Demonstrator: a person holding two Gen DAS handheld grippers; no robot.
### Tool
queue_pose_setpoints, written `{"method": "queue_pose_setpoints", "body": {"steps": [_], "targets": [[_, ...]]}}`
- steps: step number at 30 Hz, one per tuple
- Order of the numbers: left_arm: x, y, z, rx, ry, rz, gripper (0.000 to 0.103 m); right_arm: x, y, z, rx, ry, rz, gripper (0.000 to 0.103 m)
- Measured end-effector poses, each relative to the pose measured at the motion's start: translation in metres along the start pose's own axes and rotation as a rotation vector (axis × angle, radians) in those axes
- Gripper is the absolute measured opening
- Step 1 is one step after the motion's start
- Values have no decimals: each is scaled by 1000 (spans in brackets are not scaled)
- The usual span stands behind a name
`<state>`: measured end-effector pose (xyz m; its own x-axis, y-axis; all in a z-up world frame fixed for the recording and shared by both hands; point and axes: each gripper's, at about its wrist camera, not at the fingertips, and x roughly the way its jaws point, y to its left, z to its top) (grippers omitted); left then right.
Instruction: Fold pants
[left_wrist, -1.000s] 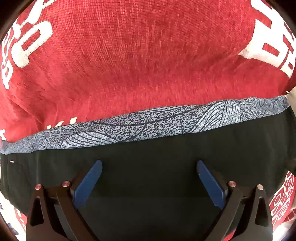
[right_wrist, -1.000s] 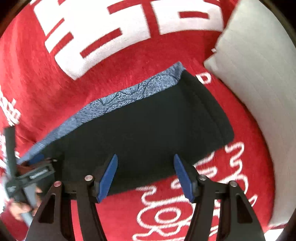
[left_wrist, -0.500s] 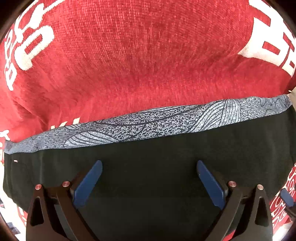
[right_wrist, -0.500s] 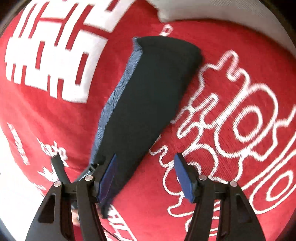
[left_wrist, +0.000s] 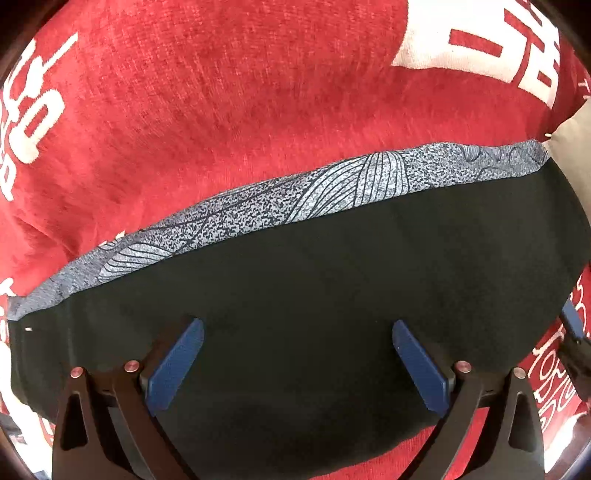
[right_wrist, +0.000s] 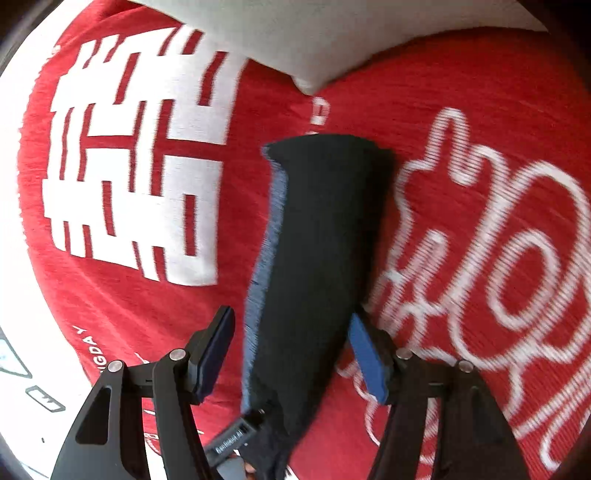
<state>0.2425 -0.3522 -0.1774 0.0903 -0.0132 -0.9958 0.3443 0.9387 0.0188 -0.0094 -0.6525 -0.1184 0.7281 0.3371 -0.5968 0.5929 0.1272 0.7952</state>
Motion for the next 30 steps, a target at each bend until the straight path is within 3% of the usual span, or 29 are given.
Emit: {"method": "queue_pose_setpoints", "body": {"steps": [4,7,9,10,11,13,14,17,19,21,22,23,25,30], "targets": [[3,-4,2,12,1,3,102,24,11,10,-26,-20,29,67],[2,-8,3,29,3,16,102,44,21,18,-38,-13,4,63],[-2,-11,6,34,11,31,102,54,23,22,-38,25,-37,31],[-6,-14,9,37,8,28,95,57,21,24,-27,45,-54,7],[-10,-18,10,40,5,22,89,57,16,26,-2,51,-54,7],[-21,-26,13,50,-1,-14,67,54,12,26,18,63,-40,7],[-25,-29,14,52,-9,-31,63,50,14,25,6,66,-39,7],[-34,-40,15,69,-28,-60,62,45,22,20,-50,85,-37,7],[-31,-43,15,67,-23,-60,62,40,26,18,-68,92,-58,13],[-23,-44,14,52,-4,-68,62,27,29,11,-102,74,-128,26],[-19,-45,13,45,9,-63,62,17,28,7,-103,54,-165,42],[-18,-44,11,39,10,-65,62,11,28,5,-99,38,-183,50],[-18,-47,10,37,-8,-60,63,-4,22,0,-68,4,-222,50],[-20,-58,6,47,-22,-32,63,-1,-1,4,58,1,-186,50]]}}
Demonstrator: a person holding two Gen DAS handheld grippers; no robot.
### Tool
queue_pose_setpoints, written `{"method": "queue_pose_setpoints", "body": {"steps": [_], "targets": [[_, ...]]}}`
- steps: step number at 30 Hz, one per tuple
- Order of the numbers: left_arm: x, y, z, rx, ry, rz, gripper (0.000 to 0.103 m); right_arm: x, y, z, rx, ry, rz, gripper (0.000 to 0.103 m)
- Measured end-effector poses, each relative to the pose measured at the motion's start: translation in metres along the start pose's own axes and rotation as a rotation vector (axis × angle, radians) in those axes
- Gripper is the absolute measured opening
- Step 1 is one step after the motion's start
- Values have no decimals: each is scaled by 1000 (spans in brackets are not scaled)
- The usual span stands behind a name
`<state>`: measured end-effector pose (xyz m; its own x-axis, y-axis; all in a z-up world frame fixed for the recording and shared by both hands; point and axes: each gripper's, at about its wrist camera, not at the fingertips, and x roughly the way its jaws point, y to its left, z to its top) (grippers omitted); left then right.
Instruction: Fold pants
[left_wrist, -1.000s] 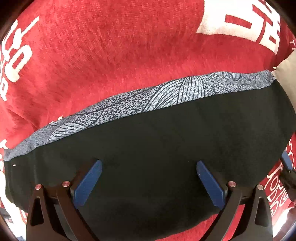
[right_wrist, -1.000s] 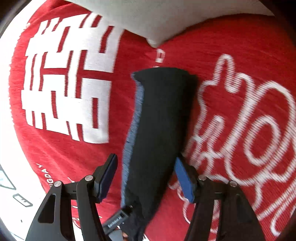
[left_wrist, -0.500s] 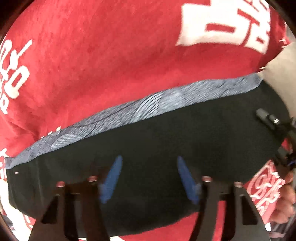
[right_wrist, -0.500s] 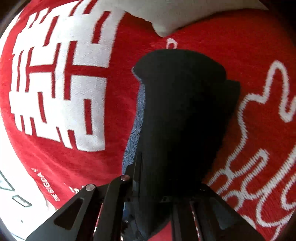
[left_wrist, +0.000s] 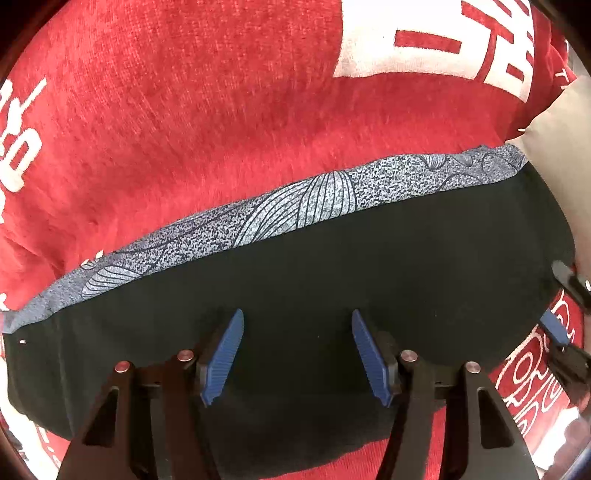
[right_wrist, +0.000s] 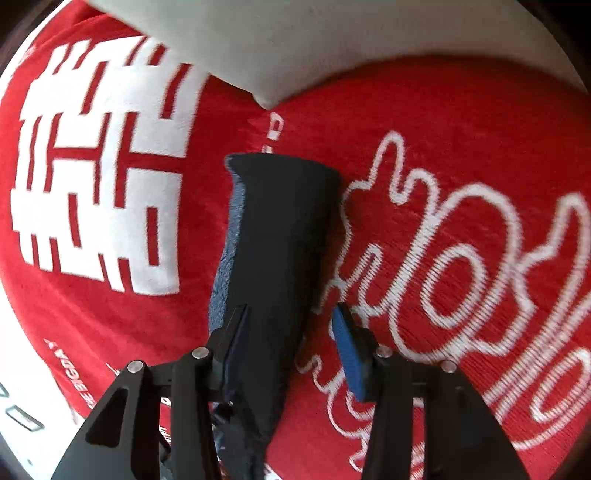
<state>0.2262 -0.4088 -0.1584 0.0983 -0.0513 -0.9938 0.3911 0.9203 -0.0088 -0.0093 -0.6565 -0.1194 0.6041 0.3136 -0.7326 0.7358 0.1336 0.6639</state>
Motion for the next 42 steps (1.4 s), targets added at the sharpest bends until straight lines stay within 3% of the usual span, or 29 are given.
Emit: {"method": "queue_pose_setpoints", "body": {"steps": [9,10,11,13,19,22,26,30,35,38,42], "targets": [[-6,-13,8,-22,11,-8,63,27,21,21,-86,-20,53,49],[-4,-15,8,-24,11,6,63,28,20,23,-82,-10,58,35],[-4,-18,7,-27,6,12,63,30,19,24,-74,12,61,10],[-2,-20,6,-36,-5,9,63,31,19,28,-61,43,98,10],[-3,-24,-5,-10,-59,-2,63,6,107,-5,-503,5,23,9],[-5,-21,-11,-36,-89,-37,63,4,155,-41,-758,16,0,9],[-10,-13,-18,-40,-124,-101,63,13,195,-89,-975,60,-21,9],[-28,36,-32,-102,-107,-177,63,19,218,-135,-1100,105,-21,9],[-58,140,-67,-238,-108,-124,63,49,239,-199,-1230,168,-62,9],[-59,203,-90,-316,-81,-52,63,78,234,-248,-1323,187,-151,10],[-49,267,-123,-413,-37,24,63,137,196,-315,-1486,219,-354,12]]}}
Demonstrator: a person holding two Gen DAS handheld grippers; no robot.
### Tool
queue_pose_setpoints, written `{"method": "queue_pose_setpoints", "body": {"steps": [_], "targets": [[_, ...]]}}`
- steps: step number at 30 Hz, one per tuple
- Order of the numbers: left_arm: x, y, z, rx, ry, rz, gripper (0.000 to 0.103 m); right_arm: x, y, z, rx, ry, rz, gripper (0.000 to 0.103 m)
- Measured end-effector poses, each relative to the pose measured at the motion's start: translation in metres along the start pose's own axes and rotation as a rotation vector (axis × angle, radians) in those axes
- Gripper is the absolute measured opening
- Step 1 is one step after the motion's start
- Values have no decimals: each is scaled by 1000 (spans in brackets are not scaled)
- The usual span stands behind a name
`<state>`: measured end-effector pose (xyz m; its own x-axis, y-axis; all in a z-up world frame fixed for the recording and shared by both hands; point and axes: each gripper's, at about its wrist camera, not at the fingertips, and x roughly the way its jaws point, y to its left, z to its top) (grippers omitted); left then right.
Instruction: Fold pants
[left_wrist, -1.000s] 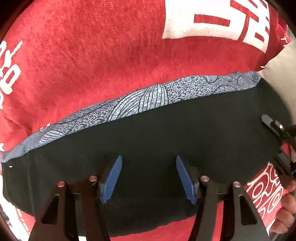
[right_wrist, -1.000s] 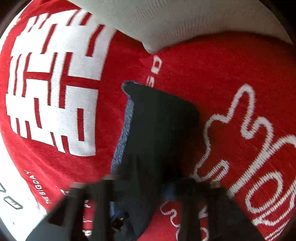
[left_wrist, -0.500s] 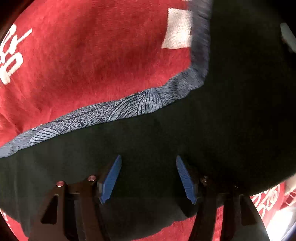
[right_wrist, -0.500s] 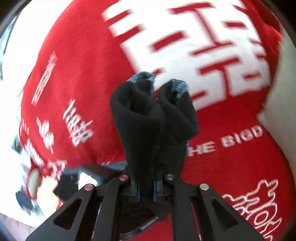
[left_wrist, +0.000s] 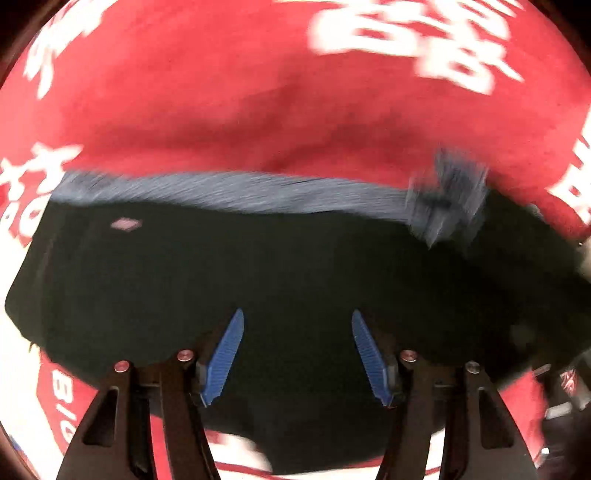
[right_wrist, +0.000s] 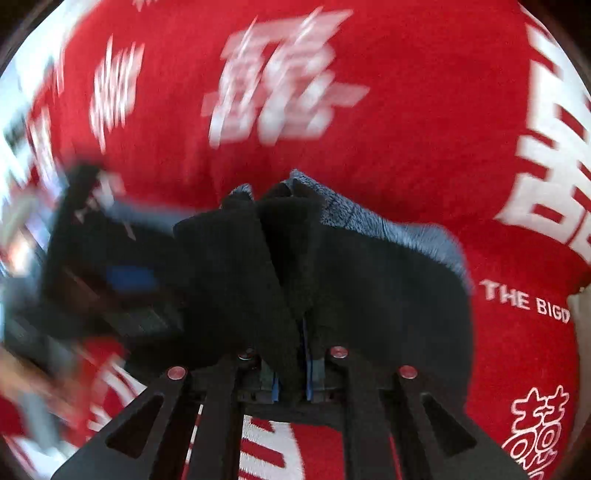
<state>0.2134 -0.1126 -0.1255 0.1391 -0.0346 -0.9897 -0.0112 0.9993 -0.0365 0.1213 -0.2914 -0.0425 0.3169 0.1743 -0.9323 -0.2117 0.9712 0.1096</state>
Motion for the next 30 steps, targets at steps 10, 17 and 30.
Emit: {"method": "queue_pose_setpoints", "body": {"steps": [10,17,30], "targets": [[-15,50,-1,5,38,-87,63,-6,50,-25,-194,25,-109,49],[-52,-7,11,140,25,-244,86,-51,-43,-12,116,-23,-133,59],[-19,-67,34,214,129,-324,86,-23,-80,-38,337,85,53,61]]}}
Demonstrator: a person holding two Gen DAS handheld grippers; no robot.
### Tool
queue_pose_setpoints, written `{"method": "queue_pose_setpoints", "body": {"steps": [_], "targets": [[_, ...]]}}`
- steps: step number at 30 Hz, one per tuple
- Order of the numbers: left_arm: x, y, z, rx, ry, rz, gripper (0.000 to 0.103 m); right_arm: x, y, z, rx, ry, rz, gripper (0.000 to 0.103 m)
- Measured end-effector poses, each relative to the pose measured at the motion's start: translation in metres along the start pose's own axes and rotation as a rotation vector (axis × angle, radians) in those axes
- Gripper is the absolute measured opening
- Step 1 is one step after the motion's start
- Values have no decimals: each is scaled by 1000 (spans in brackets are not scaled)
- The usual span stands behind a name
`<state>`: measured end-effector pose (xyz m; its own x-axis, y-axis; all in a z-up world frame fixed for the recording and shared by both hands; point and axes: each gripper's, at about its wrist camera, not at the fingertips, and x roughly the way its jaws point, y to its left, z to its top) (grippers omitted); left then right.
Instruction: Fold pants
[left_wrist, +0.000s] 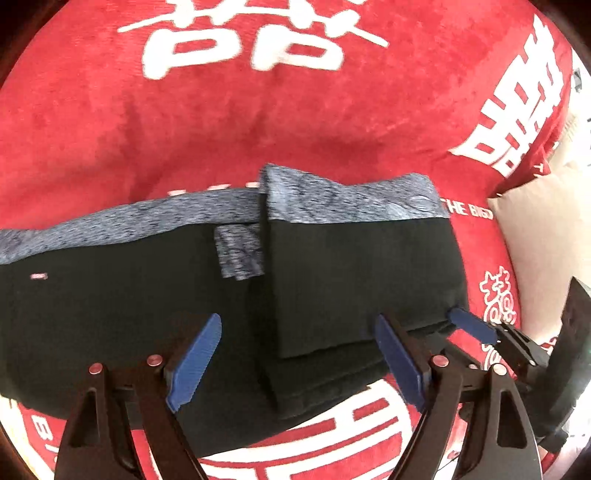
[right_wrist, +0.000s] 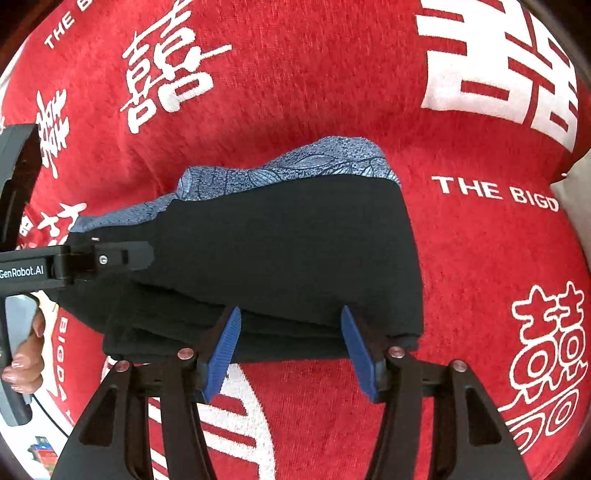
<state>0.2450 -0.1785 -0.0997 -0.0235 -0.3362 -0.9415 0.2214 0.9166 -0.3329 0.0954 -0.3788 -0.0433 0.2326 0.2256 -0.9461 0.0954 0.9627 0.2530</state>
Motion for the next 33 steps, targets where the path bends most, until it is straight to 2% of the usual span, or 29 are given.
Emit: {"method": "queue_pose_setpoints", "body": {"steps": [3,6,7,8,9,10,11,12,13,15,20,24,26,28,33], "targets": [[4,-2,0,3,22,-12,80,-1,-6,0,28,-3,32,61],[14,2,3,-26,53,-39,80,-2,-12,1,68,-2,68,61],[17,5,3,-34,65,-45,76,-1,-13,1,73,-3,73,61],[23,4,5,-40,77,-48,68,-1,-14,1,76,-3,76,61],[27,5,5,-44,93,-51,50,0,-14,1,75,-4,76,61],[32,5,6,-46,109,-37,45,0,-14,1,74,-5,76,61],[33,6,6,-41,104,-23,40,0,-14,1,72,-7,75,61],[32,6,6,-32,96,-8,30,0,-14,1,74,-7,76,60],[29,6,6,-25,87,2,26,-1,-15,1,78,-10,75,60],[20,6,4,-24,61,1,22,-1,-17,1,86,-10,87,61],[-1,-11,2,33,5,21,21,-8,-18,7,91,-15,96,60],[-7,-23,0,64,1,0,21,-12,-21,10,100,-9,99,60],[-14,-24,-5,61,-11,-26,15,-16,-21,10,100,-4,109,60],[-23,-22,-14,49,-14,-47,13,-21,-18,8,81,6,126,60],[-19,-11,-39,23,21,-19,13,-18,-6,1,51,51,140,60]]}}
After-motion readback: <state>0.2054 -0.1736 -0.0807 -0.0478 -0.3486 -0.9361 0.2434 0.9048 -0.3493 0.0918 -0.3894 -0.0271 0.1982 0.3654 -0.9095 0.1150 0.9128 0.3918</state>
